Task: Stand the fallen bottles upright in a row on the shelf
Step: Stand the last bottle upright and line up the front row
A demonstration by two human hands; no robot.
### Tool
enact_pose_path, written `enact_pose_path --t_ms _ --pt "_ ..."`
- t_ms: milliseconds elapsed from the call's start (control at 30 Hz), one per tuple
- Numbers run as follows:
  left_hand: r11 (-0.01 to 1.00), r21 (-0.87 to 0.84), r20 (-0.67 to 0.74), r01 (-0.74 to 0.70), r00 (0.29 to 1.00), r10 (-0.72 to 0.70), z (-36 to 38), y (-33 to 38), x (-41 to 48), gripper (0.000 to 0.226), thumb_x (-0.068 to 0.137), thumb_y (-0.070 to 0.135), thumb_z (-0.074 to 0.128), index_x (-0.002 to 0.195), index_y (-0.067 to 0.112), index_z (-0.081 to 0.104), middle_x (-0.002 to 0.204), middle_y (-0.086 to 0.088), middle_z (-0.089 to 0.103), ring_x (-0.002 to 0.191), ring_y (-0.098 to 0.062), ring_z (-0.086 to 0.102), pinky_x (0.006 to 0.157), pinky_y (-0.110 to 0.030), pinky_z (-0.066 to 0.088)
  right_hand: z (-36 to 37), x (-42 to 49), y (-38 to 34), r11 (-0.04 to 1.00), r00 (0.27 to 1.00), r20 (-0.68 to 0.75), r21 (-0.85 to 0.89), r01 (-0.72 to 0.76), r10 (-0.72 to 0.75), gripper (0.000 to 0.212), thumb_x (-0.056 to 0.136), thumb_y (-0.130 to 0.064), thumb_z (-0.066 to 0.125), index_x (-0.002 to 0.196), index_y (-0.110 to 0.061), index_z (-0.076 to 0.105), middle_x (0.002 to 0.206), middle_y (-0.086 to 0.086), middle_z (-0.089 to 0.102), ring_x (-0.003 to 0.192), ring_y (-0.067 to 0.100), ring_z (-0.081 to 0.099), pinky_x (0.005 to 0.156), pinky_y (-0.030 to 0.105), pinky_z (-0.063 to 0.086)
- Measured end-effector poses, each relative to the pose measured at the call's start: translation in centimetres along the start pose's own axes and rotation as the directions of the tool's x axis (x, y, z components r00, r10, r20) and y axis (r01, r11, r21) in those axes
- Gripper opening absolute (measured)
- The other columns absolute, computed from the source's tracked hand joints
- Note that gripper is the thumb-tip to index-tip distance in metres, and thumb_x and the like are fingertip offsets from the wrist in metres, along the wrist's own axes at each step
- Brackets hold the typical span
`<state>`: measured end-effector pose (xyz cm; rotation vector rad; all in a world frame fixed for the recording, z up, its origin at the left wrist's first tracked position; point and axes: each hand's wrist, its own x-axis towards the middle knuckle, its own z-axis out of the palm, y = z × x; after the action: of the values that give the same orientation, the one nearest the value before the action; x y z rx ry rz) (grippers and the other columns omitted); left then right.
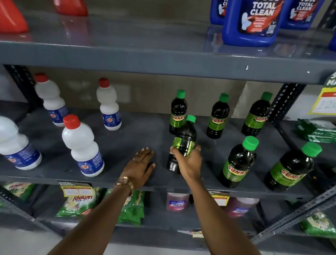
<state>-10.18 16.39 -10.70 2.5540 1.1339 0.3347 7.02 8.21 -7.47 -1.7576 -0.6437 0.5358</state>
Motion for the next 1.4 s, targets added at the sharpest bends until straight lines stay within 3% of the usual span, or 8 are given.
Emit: enact_pose_path --t_ms 167,367,467,567,833,1100,1267,1400 --pt "1.000 -0.004 -0.008 -0.006 1.000 0.006 -0.1 0.0 0.0 0.055 0.098 0.040 0.033 0.147 0.019 0.021 0.159 -0.001 0.014 0.147 -0.016 0.008 0.121 -0.030 0.007 0.4 1.5 0.0 0.967 0.968 -0.021 0.043 0.251 -0.250 0.077 0.061 -0.021 0.090 0.111 -0.021 0.033 0.095 -0.019 0.056 0.085 -0.024 0.055 0.067 -0.003 0.038" --pt "1.000 0.019 -0.009 -0.012 1.000 0.012 -0.1 0.0 0.0 0.055 0.098 0.042 0.031 0.148 0.020 0.019 0.160 -0.002 0.012 0.147 -0.016 0.007 0.119 -0.029 0.004 1.9 2.4 -0.1 0.946 0.952 -0.108 0.123 0.300 -0.288 0.093 0.063 -0.019 0.090 0.140 -0.009 0.038 0.131 0.005 0.054 0.118 0.012 0.052 0.101 0.023 0.042" --pt "0.999 0.031 -0.019 -0.021 1.000 0.022 0.0 0.0 -0.1 0.054 0.099 0.038 0.032 0.148 0.019 0.019 0.160 -0.002 0.012 0.147 -0.016 0.007 0.118 -0.027 0.002 1.8 2.0 0.4 0.952 0.960 -0.098 0.133 0.275 -0.263 0.075 0.066 -0.004 0.077 0.133 -0.017 0.045 0.116 0.007 0.060 0.103 0.018 0.060 0.090 0.027 0.051" --pt "0.999 0.036 -0.025 -0.028 0.999 0.029 0.1 -0.1 0.0 0.054 0.098 0.035 0.033 0.148 0.019 0.019 0.160 -0.002 0.011 0.147 -0.016 0.007 0.120 -0.029 0.003 1.4 1.4 1.6 0.953 0.960 -0.078 0.125 0.277 -0.269 0.074 0.066 -0.004 0.074 0.130 -0.030 0.047 0.103 -0.008 0.064 0.093 0.014 0.064 0.076 0.007 0.047" --pt "0.999 0.038 -0.009 -0.033 0.999 0.033 0.4 -0.5 0.2 0.056 0.098 0.037 0.034 0.148 0.018 0.018 0.160 -0.004 0.012 0.147 -0.017 0.006 0.119 -0.029 0.002 2.5 2.9 -1.4 0.939 0.978 -0.142 -0.329 0.100 -0.154 0.110 0.037 -0.060 0.089 0.125 -0.008 0.048 0.124 0.016 0.051 0.118 0.037 0.047 0.096 0.048 0.041" --pt "0.998 0.041 -0.027 -0.050 0.998 0.051 0.7 -0.9 0.2 0.055 0.097 0.038 0.033 0.147 0.020 0.019 0.159 -0.002 0.013 0.147 -0.016 0.007 0.119 -0.029 0.003 1.0 2.7 1.6 0.977 0.977 0.056 0.067 0.200 -0.204 0.073 0.062 -0.006 0.085 0.118 -0.023 0.041 0.103 -0.010 0.060 0.102 0.016 0.063 0.077 0.013 0.050" --pt "0.998 0.045 -0.027 -0.040 0.999 0.041 0.7 -0.9 0.4 0.055 0.097 0.039 0.033 0.147 0.020 0.020 0.159 -0.001 0.014 0.147 -0.015 0.008 0.120 -0.030 0.005 1.1 3.3 1.3 0.951 0.964 0.011 -0.162 0.264 -0.265 0.078 0.051 -0.040 0.092 0.114 -0.009 0.057 0.111 0.008 0.057 0.106 0.024 0.055 0.088 0.036 0.049" --pt "0.998 0.046 -0.001 -0.036 0.999 0.036 0.6 -0.9 0.4 0.056 0.097 0.039 0.032 0.147 0.019 0.019 0.159 -0.002 0.014 0.147 -0.016 0.007 0.121 -0.031 0.005 0.9 4.0 1.2 0.953 0.964 0.133 -0.169 0.252 -0.231 0.081 0.048 -0.040 0.094 0.114 -0.010 0.059 0.110 0.003 0.055 0.106 0.021 0.054 0.088 0.032 0.048"
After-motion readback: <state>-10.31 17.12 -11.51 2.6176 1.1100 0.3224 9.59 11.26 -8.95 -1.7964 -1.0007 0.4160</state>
